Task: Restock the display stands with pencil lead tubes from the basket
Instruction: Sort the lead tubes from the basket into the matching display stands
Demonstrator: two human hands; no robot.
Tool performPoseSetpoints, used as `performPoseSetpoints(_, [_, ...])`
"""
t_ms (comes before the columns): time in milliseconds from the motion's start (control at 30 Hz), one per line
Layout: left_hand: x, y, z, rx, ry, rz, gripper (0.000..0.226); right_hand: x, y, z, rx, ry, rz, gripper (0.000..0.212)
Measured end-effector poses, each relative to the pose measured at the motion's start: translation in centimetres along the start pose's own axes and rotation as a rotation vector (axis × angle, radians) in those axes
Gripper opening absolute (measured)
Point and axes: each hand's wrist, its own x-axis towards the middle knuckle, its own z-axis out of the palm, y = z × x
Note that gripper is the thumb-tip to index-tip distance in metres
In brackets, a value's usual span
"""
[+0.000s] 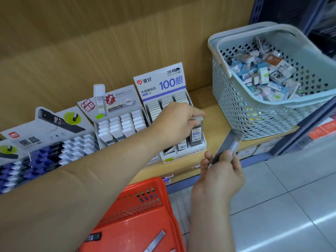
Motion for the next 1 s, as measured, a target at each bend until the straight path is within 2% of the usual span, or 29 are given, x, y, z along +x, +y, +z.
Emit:
performPoseSetpoints(133, [-0.1, -0.5, 0.4, 0.005, 0.004, -0.027, 0.03, -0.1, -0.1, -0.2, 0.034, -0.002, 0.029, 0.019])
performPoseSetpoints(233, [-0.1, -0.6, 1.3, 0.101, 0.038, 0.007, 0.032, -0.1, -0.3, -0.1, 0.067, -0.006, 0.019, 0.009])
performPoseSetpoints(333, [0.3, -0.2, 2.1, 0.122, 0.074, 0.004, 0.033, 0.1, -0.4, -0.1, 0.095, 0.001, 0.015, 0.015])
performPoseSetpoints(400, [0.5, -0.2, 2.2, 0.135, 0.094, -0.021, 0.038, 0.2, -0.5, -0.1, 0.093, -0.002, 0.012, 0.016])
performPoseSetpoints(467, [0.3, -0.4, 1.9, 0.098, 0.119, -0.067, 0.046, 0.2, -0.6, -0.2, 0.095, -0.028, -0.009, 0.008])
performPoseSetpoints(500, [-0.1, -0.4, 1.5, 0.03, 0.149, -0.099, 0.046, 0.2, -0.7, -0.1, 0.097, -0.054, -0.039, 0.012])
performPoseSetpoints(567, [-1.4, -0.2, 0.6, -0.179, 0.258, -0.159, 0.032, 0.0, -1.4, 0.3, 0.081, -0.109, -0.152, 0.016])
performPoseSetpoints(633, [-3.5, 0.9, -0.4, -0.43, 0.308, -0.179, 0.012, -0.5, -1.8, 0.7, -0.029, -0.183, -0.368, 0.013])
performPoseSetpoints(700, [-5.8, 2.7, -1.1, -0.773, 0.202, -0.16, 0.019, -1.7, -1.8, 1.2, -0.229, -0.301, -0.647, 0.002])
performPoseSetpoints(733, [-6.7, 3.4, -1.3, -0.928, 0.154, -0.149, 0.026, -2.4, -1.7, 1.5, -0.322, -0.366, -0.751, 0.01])
performPoseSetpoints(767, [-7.5, 3.9, -1.4, -1.029, 0.144, -0.138, 0.03, -3.1, -1.5, 1.8, -0.396, -0.435, -0.828, 0.017])
performPoseSetpoints(833, [-8.3, 4.0, -1.8, -1.086, 0.214, -0.15, 0.024, -4.0, -1.2, 2.3, -0.498, -0.527, -0.934, 0.025])
performPoseSetpoints(900, [-8.8, 3.1, -2.4, -1.106, 0.293, -0.21, 0.025, -4.5, -0.8, 2.4, -0.521, -0.617, -0.931, 0.029])
performPoseSetpoints(1000, [-9.3, 1.2, -3.6, -1.139, 0.354, -0.29, 0.026, -4.4, -0.6, 2.1, -0.408, -0.686, -0.724, 0.046])
